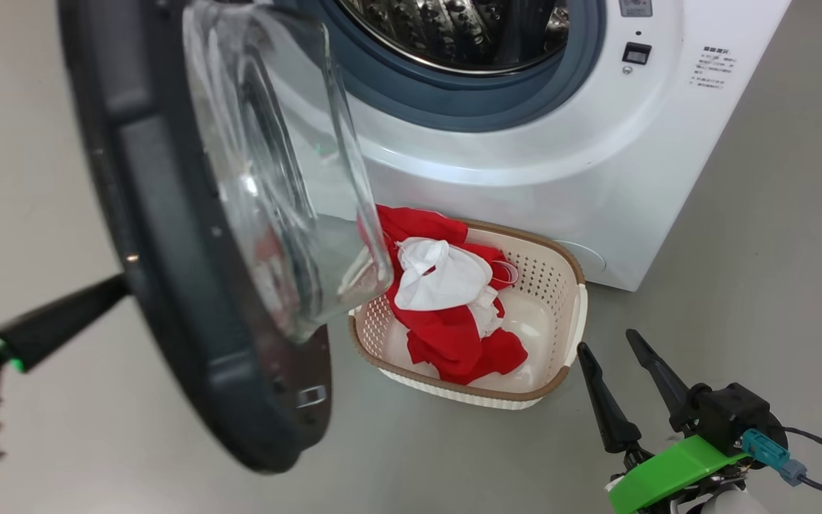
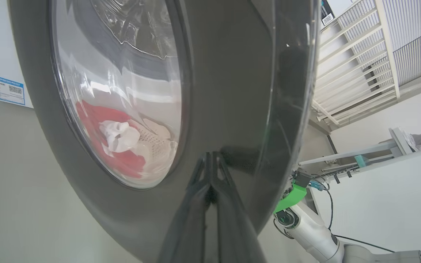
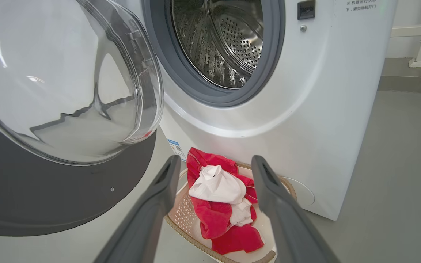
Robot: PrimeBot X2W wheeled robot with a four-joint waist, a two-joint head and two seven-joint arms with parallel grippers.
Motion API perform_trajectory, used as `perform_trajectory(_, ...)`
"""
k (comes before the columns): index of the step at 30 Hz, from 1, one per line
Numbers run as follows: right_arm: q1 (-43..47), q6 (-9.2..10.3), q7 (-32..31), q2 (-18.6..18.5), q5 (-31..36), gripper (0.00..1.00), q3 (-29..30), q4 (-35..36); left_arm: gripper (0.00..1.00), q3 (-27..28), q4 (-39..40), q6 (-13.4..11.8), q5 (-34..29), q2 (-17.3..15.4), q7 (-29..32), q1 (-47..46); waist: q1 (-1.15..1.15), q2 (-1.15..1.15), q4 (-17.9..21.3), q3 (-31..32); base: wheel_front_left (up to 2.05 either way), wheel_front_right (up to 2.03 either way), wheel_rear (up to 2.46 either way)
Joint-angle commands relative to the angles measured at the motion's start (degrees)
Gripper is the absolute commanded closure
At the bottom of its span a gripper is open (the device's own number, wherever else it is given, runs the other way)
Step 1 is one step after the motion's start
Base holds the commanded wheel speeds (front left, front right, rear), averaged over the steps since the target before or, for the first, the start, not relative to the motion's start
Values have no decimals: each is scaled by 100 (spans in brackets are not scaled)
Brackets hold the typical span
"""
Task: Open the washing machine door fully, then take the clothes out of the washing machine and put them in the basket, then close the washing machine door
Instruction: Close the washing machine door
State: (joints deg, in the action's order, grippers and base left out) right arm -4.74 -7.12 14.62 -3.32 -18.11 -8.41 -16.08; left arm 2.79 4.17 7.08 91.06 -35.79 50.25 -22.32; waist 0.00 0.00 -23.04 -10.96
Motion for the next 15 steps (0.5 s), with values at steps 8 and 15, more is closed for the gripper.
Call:
perform_trajectory(8,-121,-36,38,34,-20,0,-135,158,100,-164,352,41,-318,32,-237,-433,0,0,116,-29,0,0,0)
perform_trajectory(15,-69,-36,38,36,-8,0,-73,183,100,-240,29,41,-500,-121,-720,-317,0,0,143,6,0,0,0)
